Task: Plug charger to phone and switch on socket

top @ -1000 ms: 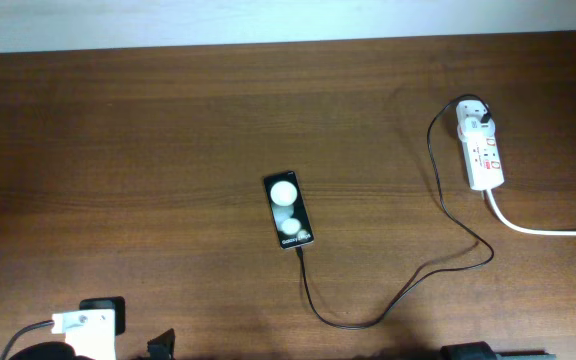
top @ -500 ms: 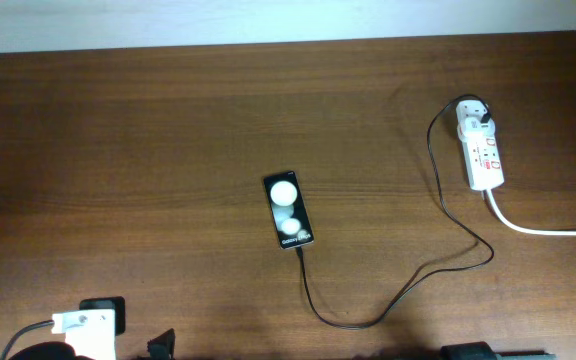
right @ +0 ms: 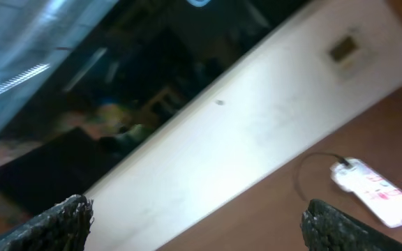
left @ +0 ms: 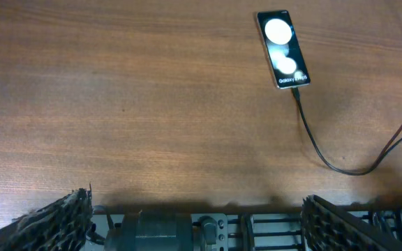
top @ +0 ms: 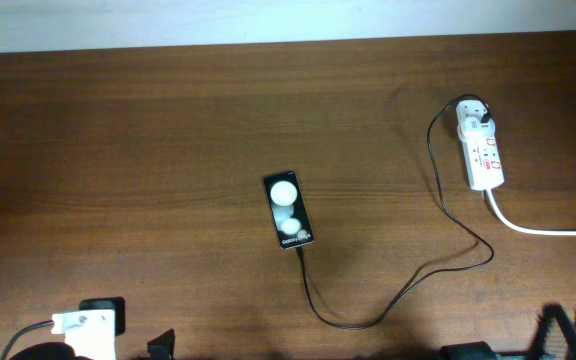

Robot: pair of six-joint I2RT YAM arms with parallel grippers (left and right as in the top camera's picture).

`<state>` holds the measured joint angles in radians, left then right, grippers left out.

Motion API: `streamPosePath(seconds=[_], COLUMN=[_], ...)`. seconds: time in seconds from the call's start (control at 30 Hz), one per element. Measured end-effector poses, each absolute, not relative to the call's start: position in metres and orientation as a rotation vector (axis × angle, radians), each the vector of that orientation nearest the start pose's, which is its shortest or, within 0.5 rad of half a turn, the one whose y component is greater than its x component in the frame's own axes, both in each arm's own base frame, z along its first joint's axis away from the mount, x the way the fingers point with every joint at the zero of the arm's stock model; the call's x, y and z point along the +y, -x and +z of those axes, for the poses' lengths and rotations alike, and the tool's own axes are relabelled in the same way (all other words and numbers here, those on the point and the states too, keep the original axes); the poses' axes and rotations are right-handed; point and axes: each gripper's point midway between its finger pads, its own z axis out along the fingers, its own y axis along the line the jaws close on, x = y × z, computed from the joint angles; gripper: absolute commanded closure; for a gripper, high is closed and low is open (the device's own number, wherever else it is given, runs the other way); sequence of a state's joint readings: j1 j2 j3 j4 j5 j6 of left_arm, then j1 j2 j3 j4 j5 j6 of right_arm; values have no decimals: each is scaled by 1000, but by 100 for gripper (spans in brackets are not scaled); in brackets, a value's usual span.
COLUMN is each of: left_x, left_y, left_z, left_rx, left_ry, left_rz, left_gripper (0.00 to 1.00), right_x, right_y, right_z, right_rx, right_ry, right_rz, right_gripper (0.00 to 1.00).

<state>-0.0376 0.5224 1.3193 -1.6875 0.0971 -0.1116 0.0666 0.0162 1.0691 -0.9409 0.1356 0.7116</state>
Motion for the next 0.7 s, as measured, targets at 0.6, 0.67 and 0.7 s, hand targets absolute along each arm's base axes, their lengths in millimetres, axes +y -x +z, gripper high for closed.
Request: streamPosePath(seconds=[0.6, 0.67, 0.7], left_x=[-19, -19, -19], left_y=[-73, -73, -73], left_z=[272, 272, 272], left_rx=[2464, 2464, 2464], left_ry=[49, 49, 49], left_rz=[-184, -184, -184], left_gripper=[1, 1, 1], right_x=[-42, -41, -41], right_y=[-203, -213, -214], right_z=[262, 244, 240], right_rx=[1392, 1406, 1407], right_ry=[-741, -745, -746], right_rz=[357, 351, 351], right_gripper=[1, 1, 1])
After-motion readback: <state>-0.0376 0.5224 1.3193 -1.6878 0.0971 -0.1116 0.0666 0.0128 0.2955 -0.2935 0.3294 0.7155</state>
